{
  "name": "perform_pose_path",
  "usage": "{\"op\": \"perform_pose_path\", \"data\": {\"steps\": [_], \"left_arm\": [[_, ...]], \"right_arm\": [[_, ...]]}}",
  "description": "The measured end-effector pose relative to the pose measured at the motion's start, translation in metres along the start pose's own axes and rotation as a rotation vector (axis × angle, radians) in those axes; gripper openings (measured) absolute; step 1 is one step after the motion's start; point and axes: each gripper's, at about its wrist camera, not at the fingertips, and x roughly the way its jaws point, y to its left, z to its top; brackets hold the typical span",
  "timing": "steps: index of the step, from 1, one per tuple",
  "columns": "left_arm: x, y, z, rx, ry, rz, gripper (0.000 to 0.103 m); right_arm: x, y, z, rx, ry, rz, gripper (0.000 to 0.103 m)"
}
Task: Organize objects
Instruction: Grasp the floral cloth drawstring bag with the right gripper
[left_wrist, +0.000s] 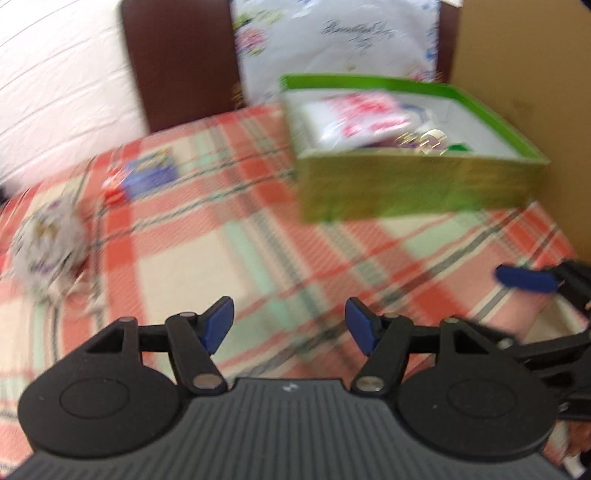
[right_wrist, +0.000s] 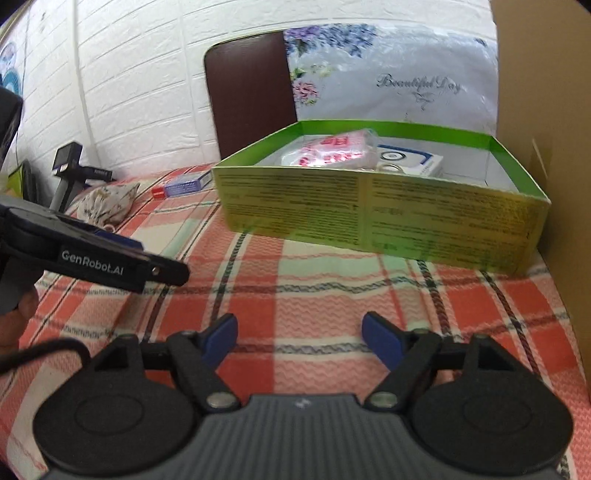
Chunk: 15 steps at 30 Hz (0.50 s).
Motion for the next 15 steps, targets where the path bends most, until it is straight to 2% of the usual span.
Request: {"op": "perform_pose_path", "data": {"steps": [4, 7, 9, 15], "left_arm": [[-0.007, 0.026, -0.015, -0.042, -0.006, 0.034, 0.069], [-0.014, 0.045, -0.022, -0.073, -0.02, 0.054, 0.07], [-0.016, 0.055, -0.027, -0.074, -0.024, 0.098, 0.07], [-0.021, 0.103, -0.04, -0.144, -0.036, 0.142, 0.07]], "right_arm": [[0.004, 0.023, 0.002, -0.041, 0.025, 0.049, 0.078], [0.01, 0.047, 0.002, -0.1, 0.041, 0.081, 0.078], [0.014, 0.066, 0.005, -0.144, 0.051, 0.107, 0.078], [0.031, 0.119, 0.015, -0.246, 0.087, 0.21, 0.079]]}}
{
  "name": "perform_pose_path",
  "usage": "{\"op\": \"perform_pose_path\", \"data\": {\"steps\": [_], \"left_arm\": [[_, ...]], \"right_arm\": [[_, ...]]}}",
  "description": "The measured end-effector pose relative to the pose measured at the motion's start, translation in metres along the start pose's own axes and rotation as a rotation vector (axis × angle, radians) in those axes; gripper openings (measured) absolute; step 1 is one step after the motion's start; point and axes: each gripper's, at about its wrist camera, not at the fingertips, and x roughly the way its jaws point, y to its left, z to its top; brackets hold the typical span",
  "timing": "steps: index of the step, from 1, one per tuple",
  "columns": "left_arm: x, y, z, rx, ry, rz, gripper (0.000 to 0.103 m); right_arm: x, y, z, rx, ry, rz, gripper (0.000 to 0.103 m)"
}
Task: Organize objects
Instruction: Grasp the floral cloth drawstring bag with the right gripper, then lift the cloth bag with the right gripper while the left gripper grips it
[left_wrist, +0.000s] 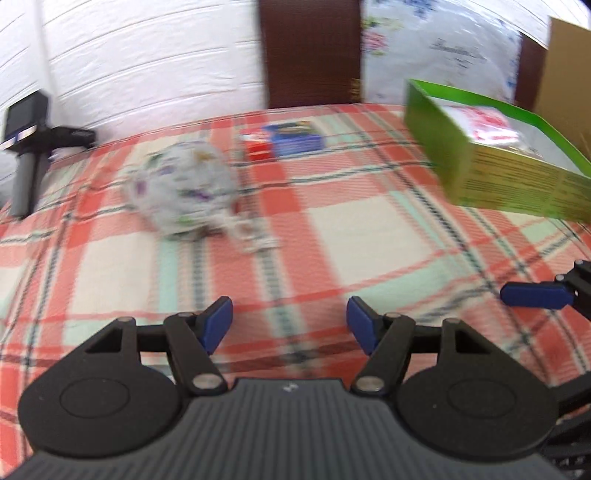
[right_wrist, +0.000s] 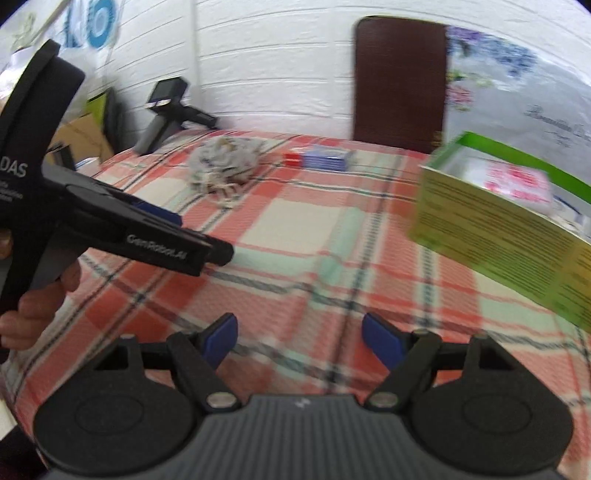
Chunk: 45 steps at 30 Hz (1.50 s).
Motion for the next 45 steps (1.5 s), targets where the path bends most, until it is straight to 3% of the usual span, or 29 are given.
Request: {"op": "perform_pose_path", "data": {"steps": [4, 8, 10, 14, 19, 23, 25, 28, 34, 41, 42, 45], "left_arm": [[0.003, 0.048, -0.002, -0.068, -0.022, 0.096, 0.07], [0.007, 0.109, -0.01, -0.186, -0.069, 0.196, 0.082], [0.006, 0.135, -0.017, -0.251, -0.105, 0.199, 0.086], [0.003, 0.16, -0.026, -0.378, -0.16, 0.135, 0.084], [0.003, 0.154, -0.027, -0.365, -0.178, 0.155, 0.085], [0.004, 0.157, -0.029, -0.371, -0.184, 0.15, 0.085], [0.003, 0.157, -0.029, -0.369, -0.183, 0.152, 0.085], [0.004, 0.157, -0.029, -0.366, -0.181, 0.153, 0.085], [0.004, 0.155, -0.028, -0.344, -0.168, 0.155, 0.087], [0.003, 0.14, -0.02, -0.288, -0.129, 0.187, 0.088], [0.001, 0.134, -0.018, -0.28, -0.13, 0.176, 0.088], [-0.006, 0.101, -0.01, -0.249, -0.13, 0.029, 0.086]], "right_arm": [[0.023, 0.028, 0.023, -0.06, 0.014, 0.08, 0.083], [0.056, 0.046, 0.053, -0.059, -0.007, 0.166, 0.084], [0.073, 0.052, 0.071, -0.036, -0.04, 0.166, 0.093], [0.107, 0.059, 0.107, -0.006, -0.074, 0.159, 0.095], [0.152, 0.06, 0.139, 0.045, -0.06, 0.115, 0.095], [0.178, 0.055, 0.14, 0.09, -0.017, 0.099, 0.095], [0.174, 0.059, 0.137, 0.058, -0.026, 0.113, 0.07], [0.158, 0.064, 0.131, -0.008, -0.031, 0.123, 0.054], [0.108, 0.051, 0.094, -0.079, 0.001, 0.179, 0.054], [0.014, -0.009, 0.031, -0.133, 0.065, 0.219, 0.054], [0.0, -0.018, 0.022, -0.137, 0.069, 0.208, 0.055], [-0.035, -0.041, -0.004, -0.134, 0.085, 0.16, 0.056]]}}
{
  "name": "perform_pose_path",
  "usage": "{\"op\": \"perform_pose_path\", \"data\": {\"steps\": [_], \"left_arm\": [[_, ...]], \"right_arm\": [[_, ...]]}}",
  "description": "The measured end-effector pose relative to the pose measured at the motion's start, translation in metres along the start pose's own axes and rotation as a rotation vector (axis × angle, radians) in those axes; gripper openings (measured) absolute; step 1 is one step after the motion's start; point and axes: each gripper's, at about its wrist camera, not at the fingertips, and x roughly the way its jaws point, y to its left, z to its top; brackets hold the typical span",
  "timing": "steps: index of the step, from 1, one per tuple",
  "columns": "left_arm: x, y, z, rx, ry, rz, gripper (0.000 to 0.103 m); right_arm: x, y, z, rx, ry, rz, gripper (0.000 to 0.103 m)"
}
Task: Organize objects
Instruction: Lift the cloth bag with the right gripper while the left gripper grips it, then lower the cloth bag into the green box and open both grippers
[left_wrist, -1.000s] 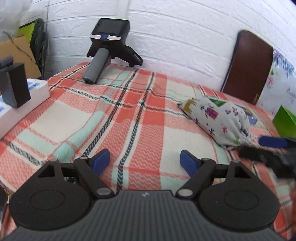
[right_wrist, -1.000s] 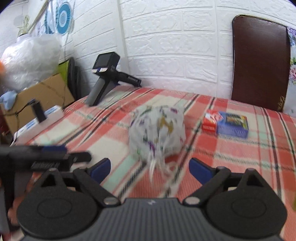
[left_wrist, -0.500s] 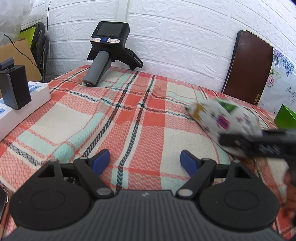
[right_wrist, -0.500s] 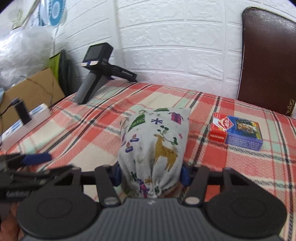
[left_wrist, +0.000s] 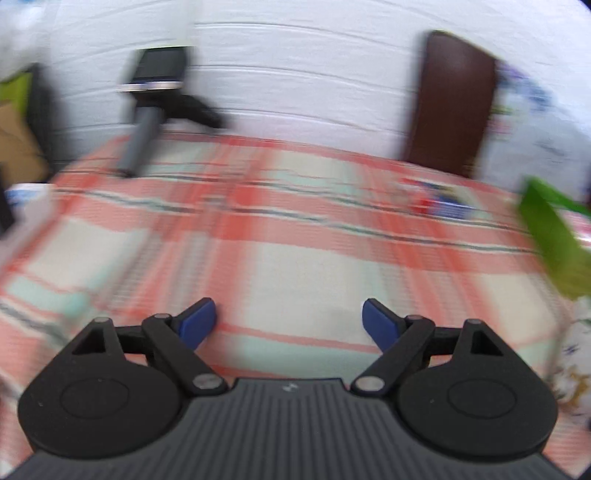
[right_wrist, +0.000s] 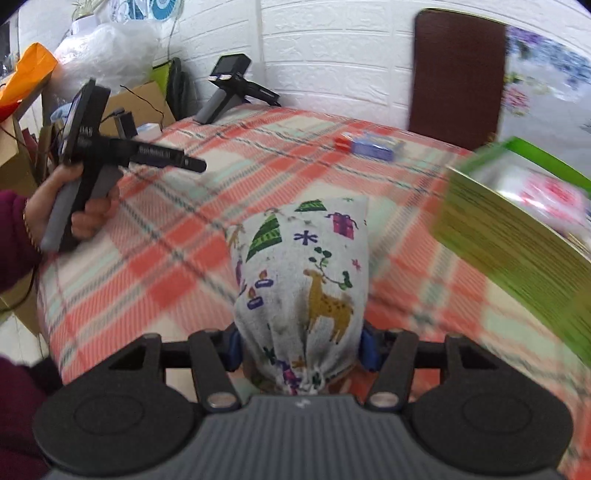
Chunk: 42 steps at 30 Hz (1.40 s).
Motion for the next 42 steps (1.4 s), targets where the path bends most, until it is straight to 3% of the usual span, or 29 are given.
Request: {"op": "perform_pose_path", "data": {"steps": [2, 7, 10, 16, 20, 23, 27, 28, 29, 34, 42], "left_arm": [[-0.002, -0.036, 0.0, 0.054, 0.017, -0.109, 0.084], [-0.01, -0.131, -0.003, 0.203, 0.075, -0.378, 0.085], [-0.015, -0.171, -0.005, 0.269, 0.1, -0.48, 0.086], [-0.017, -0.186, -0.007, 0.273, 0.149, -0.492, 0.089], [-0.006, -0.18, -0.013, 0.236, 0.268, -0.557, 0.089], [-0.003, -0.18, -0.023, 0.216, 0.313, -0.589, 0.088], [0.001, -0.178, -0.029, 0.151, 0.338, -0.641, 0.078], [0.001, -0.18, -0.03, 0.153, 0.335, -0.643, 0.076], [-0.001, -0.181, -0.03, 0.156, 0.332, -0.655, 0.064], [-0.009, -0.193, -0.019, 0.156, 0.315, -0.698, 0.049], [-0.024, -0.257, 0.049, 0.255, 0.117, -0.801, 0.049]], "right_arm": [[-0.021, -0.009, -0.019, 0.01, 0.003, -0.051, 0.058], [-0.06, -0.025, -0.052, 0.042, -0.032, -0.203, 0.076], [-0.074, -0.027, -0.067, 0.072, -0.06, -0.253, 0.076], [-0.074, -0.023, -0.075, 0.08, -0.14, -0.203, 0.083], [-0.059, -0.025, -0.071, 0.086, -0.156, -0.166, 0.083], [-0.05, -0.023, -0.07, 0.098, -0.164, -0.148, 0.083], [-0.041, -0.02, -0.074, 0.121, -0.158, -0.149, 0.081], [-0.04, -0.019, -0.075, 0.132, -0.166, -0.149, 0.074], [-0.041, -0.02, -0.075, 0.142, -0.175, -0.138, 0.068], [-0.052, -0.021, -0.071, 0.184, -0.228, -0.139, 0.048], [-0.103, -0.049, -0.043, 0.212, -0.444, -0.348, 0.048]]}}
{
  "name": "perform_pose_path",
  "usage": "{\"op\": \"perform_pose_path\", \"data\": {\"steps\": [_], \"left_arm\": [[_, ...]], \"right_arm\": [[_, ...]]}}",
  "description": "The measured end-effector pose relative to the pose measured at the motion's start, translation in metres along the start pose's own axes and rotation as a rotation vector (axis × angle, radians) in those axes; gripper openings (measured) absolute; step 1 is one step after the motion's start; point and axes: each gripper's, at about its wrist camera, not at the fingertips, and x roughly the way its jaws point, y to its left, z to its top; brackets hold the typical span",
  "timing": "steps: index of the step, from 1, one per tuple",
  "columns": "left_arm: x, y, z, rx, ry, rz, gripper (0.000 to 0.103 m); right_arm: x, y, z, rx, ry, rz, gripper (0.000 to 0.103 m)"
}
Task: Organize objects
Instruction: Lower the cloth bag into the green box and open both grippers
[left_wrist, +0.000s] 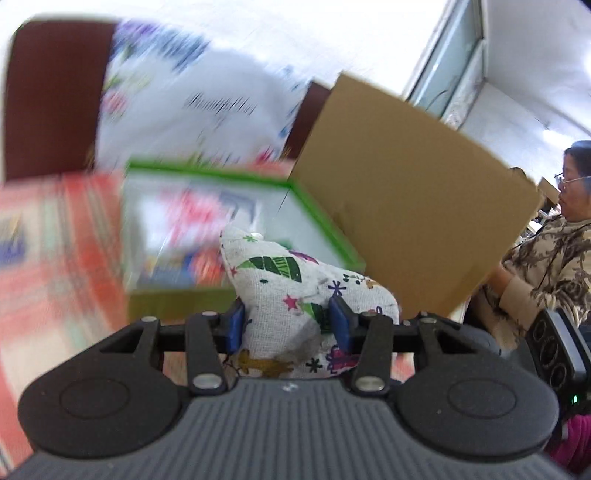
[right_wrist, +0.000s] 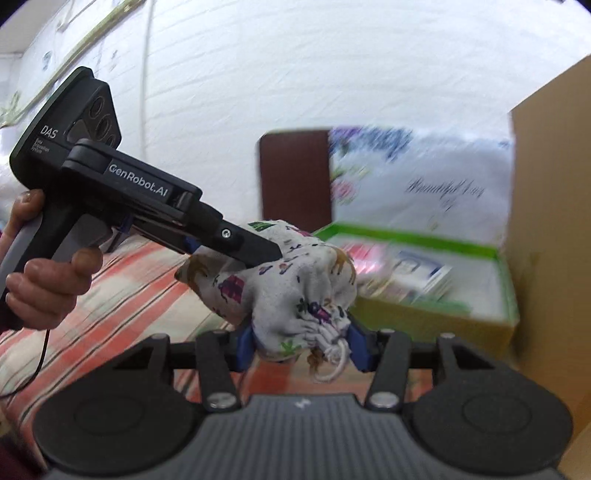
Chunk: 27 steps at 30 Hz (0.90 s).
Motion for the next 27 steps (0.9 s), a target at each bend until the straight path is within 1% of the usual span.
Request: {"op": "perform_pose_path", "data": {"steps": [2, 5, 9, 13, 14, 15, 16, 17, 19, 21, 24, 26, 27], "left_arm": [[0.019, -0.009, 0.02, 0.05, -0.016, 0.001, 0.049], [0.053, -0.012, 0.044, 0.081, -0.009, 0.016, 0.049], [0.095, -0.008, 0.065, 0.097, 0.023, 0.046, 0.049], [0.127, -0.004, 0.076, 0.112, 0.052, 0.085, 0.05], [0.136, -0.004, 0.078, 0.116, 0.061, 0.112, 0.054], [0.145, -0.004, 0.078, 0.123, 0.072, 0.148, 0.056], [0.154, -0.003, 0.078, 0.132, 0.085, 0.193, 0.061], [0.162, -0.003, 0.076, 0.139, 0.099, 0.235, 0.061], [0.168, 0.0, 0.07, 0.141, 0.121, 0.267, 0.062], [0.165, -0.001, 0.063, 0.152, 0.12, 0.277, 0.065], [0.154, -0.01, 0.055, 0.194, 0.104, 0.307, 0.065], [0.147, -0.017, 0.05, 0.225, 0.095, 0.329, 0.069], [0.143, -0.022, 0.047, 0.247, 0.088, 0.345, 0.069]], "right_arm": [[0.006, -0.012, 0.011, 0.004, -0.034, -0.072, 0.048], [0.023, -0.033, 0.02, 0.024, -0.055, -0.163, 0.048], [0.052, -0.054, 0.021, 0.029, -0.052, -0.265, 0.048], [0.08, -0.073, 0.015, 0.031, -0.036, -0.348, 0.049], [0.086, -0.077, 0.013, 0.034, -0.027, -0.368, 0.051], [0.095, -0.08, 0.012, 0.033, -0.014, -0.392, 0.059], [0.102, -0.082, 0.01, 0.02, 0.001, -0.419, 0.073], [0.106, -0.081, 0.008, 0.005, 0.004, -0.444, 0.077], [0.104, -0.078, 0.005, -0.006, -0.02, -0.437, 0.084], [0.096, -0.072, 0.002, -0.028, -0.045, -0.432, 0.088], [0.084, -0.063, -0.003, -0.038, -0.064, -0.42, 0.088], [0.079, -0.063, -0.004, -0.008, -0.072, -0.415, 0.088], [0.073, -0.061, -0.006, 0.01, -0.076, -0.411, 0.088]]}}
